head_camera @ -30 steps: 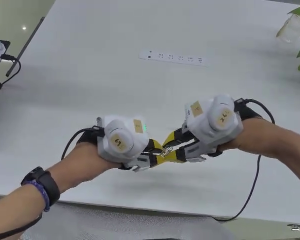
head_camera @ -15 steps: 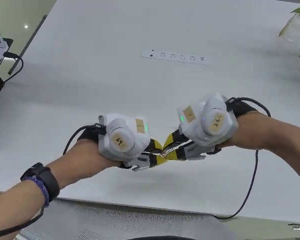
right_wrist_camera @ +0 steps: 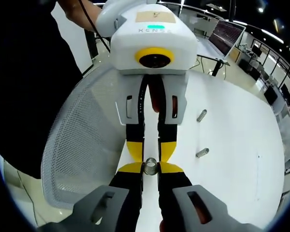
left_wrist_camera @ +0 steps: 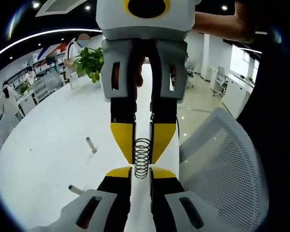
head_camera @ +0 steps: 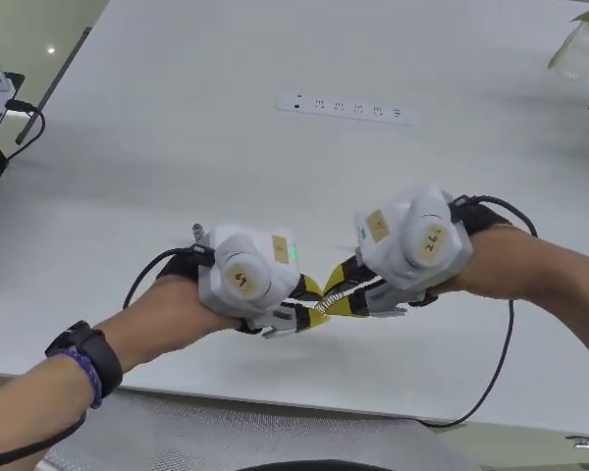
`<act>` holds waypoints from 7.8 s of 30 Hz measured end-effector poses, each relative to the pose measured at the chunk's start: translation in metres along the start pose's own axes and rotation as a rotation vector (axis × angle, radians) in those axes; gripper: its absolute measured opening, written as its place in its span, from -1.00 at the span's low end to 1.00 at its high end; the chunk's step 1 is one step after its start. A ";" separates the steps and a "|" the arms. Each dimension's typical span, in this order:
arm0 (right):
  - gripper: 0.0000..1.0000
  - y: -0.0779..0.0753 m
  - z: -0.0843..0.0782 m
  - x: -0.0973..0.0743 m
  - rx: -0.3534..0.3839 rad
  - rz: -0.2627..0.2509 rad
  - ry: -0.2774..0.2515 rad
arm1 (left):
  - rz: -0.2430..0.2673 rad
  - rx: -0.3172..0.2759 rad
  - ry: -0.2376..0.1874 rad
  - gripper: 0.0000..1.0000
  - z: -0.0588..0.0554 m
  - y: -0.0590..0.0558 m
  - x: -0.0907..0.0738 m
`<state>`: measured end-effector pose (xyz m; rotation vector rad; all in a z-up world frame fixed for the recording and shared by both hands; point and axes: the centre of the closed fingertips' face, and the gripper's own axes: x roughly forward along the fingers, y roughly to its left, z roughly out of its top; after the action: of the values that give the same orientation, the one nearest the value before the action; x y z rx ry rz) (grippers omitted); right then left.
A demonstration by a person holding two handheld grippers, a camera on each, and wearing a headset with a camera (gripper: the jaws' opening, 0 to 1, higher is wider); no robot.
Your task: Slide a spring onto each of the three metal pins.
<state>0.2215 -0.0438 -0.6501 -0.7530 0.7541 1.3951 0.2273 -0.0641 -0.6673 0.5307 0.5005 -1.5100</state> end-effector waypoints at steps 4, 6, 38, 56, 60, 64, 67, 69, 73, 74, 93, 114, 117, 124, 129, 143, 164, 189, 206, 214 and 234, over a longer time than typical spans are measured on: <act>-0.84 -0.003 -0.004 -0.001 0.026 -0.017 -0.007 | -0.008 -0.027 0.000 -0.60 -0.002 -0.002 -0.001; -0.84 -0.004 -0.007 -0.001 0.041 -0.022 -0.012 | -0.003 -0.040 -0.005 -0.52 -0.003 -0.002 -0.002; -0.83 -0.032 -0.056 -0.020 0.128 -0.087 0.058 | 0.234 -0.291 -0.085 -0.05 -0.038 0.043 -0.066; -0.83 -0.080 -0.081 -0.039 0.183 -0.156 0.083 | 0.409 -0.441 -0.078 0.34 -0.087 0.064 -0.126; -0.83 -0.087 -0.080 -0.040 0.185 -0.160 0.088 | 0.429 -0.473 -0.078 0.38 -0.095 0.062 -0.135; -0.83 -0.092 -0.078 -0.039 0.175 -0.155 0.091 | 0.439 -0.494 -0.081 0.44 -0.100 0.061 -0.140; -0.83 -0.095 -0.078 -0.038 0.173 -0.154 0.094 | 0.446 -0.496 -0.079 0.46 -0.102 0.061 -0.143; -0.83 -0.097 -0.079 -0.038 0.174 -0.153 0.096 | 0.456 -0.500 -0.082 0.47 -0.102 0.063 -0.146; -0.83 -0.103 -0.083 -0.037 0.179 -0.154 0.103 | 0.474 -0.509 -0.084 0.47 -0.104 0.066 -0.152; -0.83 -0.105 -0.084 -0.037 0.181 -0.155 0.104 | 0.477 -0.512 -0.085 0.47 -0.104 0.066 -0.152; -0.83 -0.126 -0.106 -0.026 0.193 -0.140 0.134 | 0.524 -0.546 -0.069 0.44 -0.120 0.075 -0.168; -0.83 -0.136 -0.120 -0.017 0.198 -0.124 0.153 | 0.518 -0.559 -0.056 0.44 -0.120 0.080 -0.163; -0.83 -0.137 -0.120 -0.016 0.197 -0.123 0.155 | 0.520 -0.560 -0.055 0.44 -0.120 0.080 -0.164; -0.83 -0.139 -0.119 -0.014 0.196 -0.119 0.157 | 0.521 -0.564 -0.054 0.43 -0.122 0.080 -0.165; -0.83 -0.139 -0.119 -0.011 0.189 -0.112 0.161 | 0.526 -0.567 -0.058 0.43 -0.122 0.081 -0.167; -0.83 -0.143 -0.124 -0.004 0.177 -0.099 0.186 | 0.534 -0.578 -0.055 0.43 -0.125 0.080 -0.170; -0.83 -0.143 -0.133 0.012 0.148 -0.068 0.227 | 0.546 -0.592 -0.051 0.42 -0.130 0.080 -0.174; -0.82 -0.143 -0.148 0.032 0.120 -0.038 0.282 | 0.562 -0.608 -0.044 0.42 -0.135 0.078 -0.183; -0.81 -0.144 -0.149 0.037 0.122 -0.032 0.287 | 0.565 -0.608 -0.045 0.42 -0.135 0.079 -0.186; -0.67 -0.143 -0.152 0.034 0.130 -0.034 0.296 | 0.565 -0.602 -0.043 0.41 -0.136 0.080 -0.186; -0.60 -0.145 -0.148 0.015 0.219 -0.111 0.222 | 0.562 -0.596 -0.057 0.41 -0.134 0.079 -0.187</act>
<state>0.3639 -0.1625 -0.7428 -0.7726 1.0050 1.1189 0.3078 0.1651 -0.6580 0.1345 0.6582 -0.7809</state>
